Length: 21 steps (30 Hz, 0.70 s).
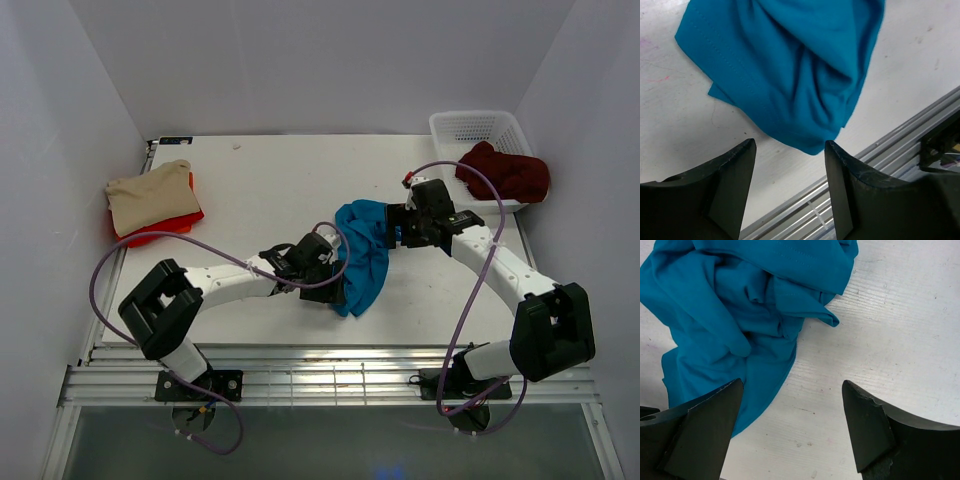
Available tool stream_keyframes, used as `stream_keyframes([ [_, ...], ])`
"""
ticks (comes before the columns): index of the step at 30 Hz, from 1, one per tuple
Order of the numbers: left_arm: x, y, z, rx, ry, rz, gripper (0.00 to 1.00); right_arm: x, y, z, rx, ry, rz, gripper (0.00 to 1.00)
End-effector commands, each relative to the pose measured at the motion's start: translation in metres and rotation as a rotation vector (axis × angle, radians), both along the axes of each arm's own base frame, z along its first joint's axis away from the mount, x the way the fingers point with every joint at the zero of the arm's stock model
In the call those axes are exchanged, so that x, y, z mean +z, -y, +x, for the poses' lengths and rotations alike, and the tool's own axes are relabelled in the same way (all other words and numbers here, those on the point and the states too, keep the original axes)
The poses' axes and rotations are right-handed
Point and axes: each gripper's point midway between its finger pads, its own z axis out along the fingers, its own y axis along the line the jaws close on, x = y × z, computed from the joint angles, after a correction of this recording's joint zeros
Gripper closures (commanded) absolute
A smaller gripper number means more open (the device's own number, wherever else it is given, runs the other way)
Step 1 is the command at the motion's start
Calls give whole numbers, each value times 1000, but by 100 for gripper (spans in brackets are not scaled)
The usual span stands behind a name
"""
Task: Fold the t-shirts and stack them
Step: Flatten out the tshirt
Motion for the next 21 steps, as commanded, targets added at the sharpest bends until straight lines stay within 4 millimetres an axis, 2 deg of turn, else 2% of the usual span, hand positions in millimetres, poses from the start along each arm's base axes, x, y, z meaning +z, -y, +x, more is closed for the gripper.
stream_keyframes([
  [1,-8,1,3,-13,22,14,32,14,-7,2,2,48,52,15],
  [3,-13,3,4,-18,18,23,33,16,-7,2,1,51,57,15],
  [7,-7,8,8,-23,46,2,37,16,-4,1,-10,56,52,15],
  [10,-5,8,12,-22,66,8,38,13,-3,-2,-12,51,52,15],
  [14,-2,10,17,-7,84,5,46,5,-4,-6,-10,34,60,15],
  [17,-3,14,19,-2,83,-8,48,3,-5,-7,-7,27,65,16],
  [18,-2,15,20,-1,84,-14,58,2,-5,-7,-8,26,66,16],
  [21,-4,17,21,-4,84,-16,67,4,-6,-7,-6,31,71,16],
])
